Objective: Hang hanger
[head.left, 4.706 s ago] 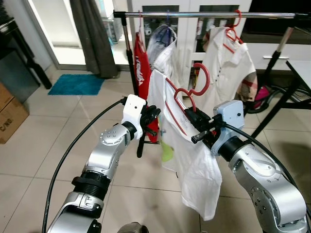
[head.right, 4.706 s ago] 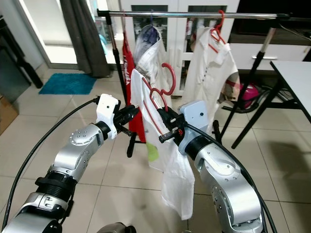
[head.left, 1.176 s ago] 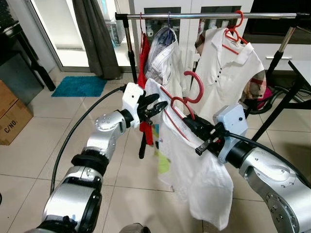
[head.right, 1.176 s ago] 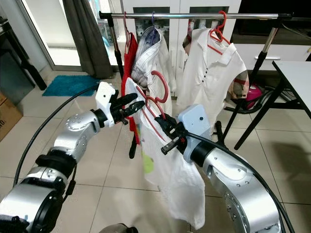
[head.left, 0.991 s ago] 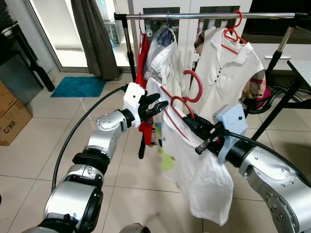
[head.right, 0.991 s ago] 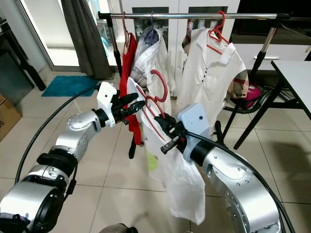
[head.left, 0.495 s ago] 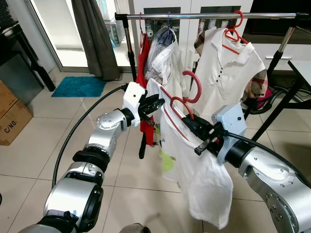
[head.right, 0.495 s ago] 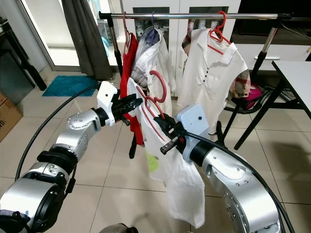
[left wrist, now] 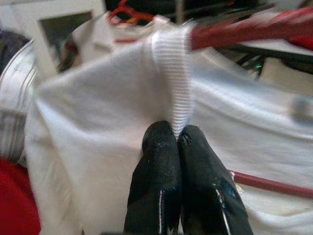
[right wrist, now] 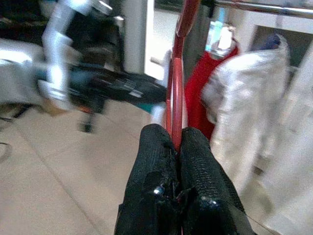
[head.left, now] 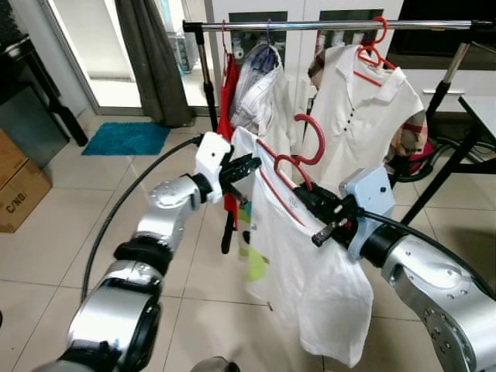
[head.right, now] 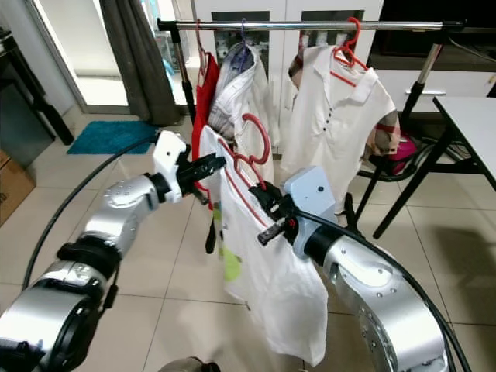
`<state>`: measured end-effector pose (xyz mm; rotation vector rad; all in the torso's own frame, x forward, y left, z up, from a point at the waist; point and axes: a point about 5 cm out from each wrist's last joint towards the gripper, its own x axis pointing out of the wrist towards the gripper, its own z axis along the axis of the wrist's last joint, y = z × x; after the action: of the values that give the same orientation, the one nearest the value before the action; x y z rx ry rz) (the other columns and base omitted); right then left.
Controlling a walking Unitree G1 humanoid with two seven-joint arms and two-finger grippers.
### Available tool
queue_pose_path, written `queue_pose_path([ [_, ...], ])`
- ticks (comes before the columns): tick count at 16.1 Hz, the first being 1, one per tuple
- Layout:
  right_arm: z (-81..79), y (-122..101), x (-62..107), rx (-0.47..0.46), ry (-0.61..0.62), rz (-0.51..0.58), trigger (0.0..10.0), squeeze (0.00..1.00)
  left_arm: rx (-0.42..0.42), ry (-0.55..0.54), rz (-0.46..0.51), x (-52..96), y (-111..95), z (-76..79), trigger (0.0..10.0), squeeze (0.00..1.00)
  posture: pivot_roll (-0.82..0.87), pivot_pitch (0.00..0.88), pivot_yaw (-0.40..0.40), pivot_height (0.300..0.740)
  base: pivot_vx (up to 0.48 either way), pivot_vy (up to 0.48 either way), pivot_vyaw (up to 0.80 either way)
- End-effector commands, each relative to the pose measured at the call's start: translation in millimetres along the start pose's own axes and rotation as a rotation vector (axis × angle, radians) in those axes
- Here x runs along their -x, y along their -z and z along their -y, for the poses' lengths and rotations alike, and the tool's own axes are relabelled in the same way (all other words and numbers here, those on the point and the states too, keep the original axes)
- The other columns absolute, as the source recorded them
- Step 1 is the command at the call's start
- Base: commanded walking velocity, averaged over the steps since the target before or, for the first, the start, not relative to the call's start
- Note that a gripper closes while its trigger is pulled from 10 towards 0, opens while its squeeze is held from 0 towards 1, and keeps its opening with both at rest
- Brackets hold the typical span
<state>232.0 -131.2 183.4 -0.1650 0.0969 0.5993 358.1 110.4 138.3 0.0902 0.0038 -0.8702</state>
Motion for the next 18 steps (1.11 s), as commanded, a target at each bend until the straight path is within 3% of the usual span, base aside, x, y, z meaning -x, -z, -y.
queue_pose_path([
  [1, 2.8, 4.2, -0.3, 0.013, 0.023, -0.025, 0.0, 0.00, -0.016, 0.025, 0.011, 8.2, -6.0, -3.0, 0.0, 0.00, -0.02, 0.000, 0.111, 0.740, 0.000, 0.000, 0.00],
  [5, -0.8, 19.8, 0.1, 0.025, -0.004, -0.113, 0.0, 0.00, -0.019, 0.081, -0.010, 33.0, -8.7, -4.7, 0.0, 0.00, 0.00, 0.000, 0.093, 0.740, 0.000, 0.000, 0.00],
  [7, -2.7, 22.6, 0.2, 0.054, -0.045, -0.126, 0.0, 0.00, -0.015, 0.016, 0.014, 39.1, -16.0, -13.6, 0.0, 0.00, 0.01, 0.000, 0.092, 0.740, 0.000, 0.000, 0.00],
  [9, -10.0, 26.0, 7.5, 0.075, -0.176, -0.119, 0.0, 0.00, -0.025, -0.201, 0.058, 48.0, -35.4, -44.2, 0.0, 0.00, 0.01, 0.000, 0.096, 0.740, 0.000, 0.000, 0.00],
  [12, -10.9, 26.7, 18.9, 0.062, -0.251, -0.123, 0.0, 0.00, -0.041, -0.450, 0.081, 63.3, -57.6, -82.3, 0.0, 0.00, 0.00, 0.000, 0.104, 0.740, 0.000, 0.000, 0.00],
  [15, -10.2, 19.0, 27.3, 0.006, -0.314, -0.056, 0.0, 0.00, -0.056, -0.595, -0.013, 71.9, -55.8, -102.6, 0.0, 0.00, 0.00, 0.000, 0.109, 0.740, 0.000, 0.000, 0.00],
  [18, -16.4, 9.4, 30.5, -0.085, -0.373, 0.043, 0.0, 0.00, 0.020, -0.664, -0.062, 68.7, -36.1, -101.8, 0.0, 0.00, -0.01, 0.000, 0.113, 0.740, 0.000, 0.000, 0.00],
])
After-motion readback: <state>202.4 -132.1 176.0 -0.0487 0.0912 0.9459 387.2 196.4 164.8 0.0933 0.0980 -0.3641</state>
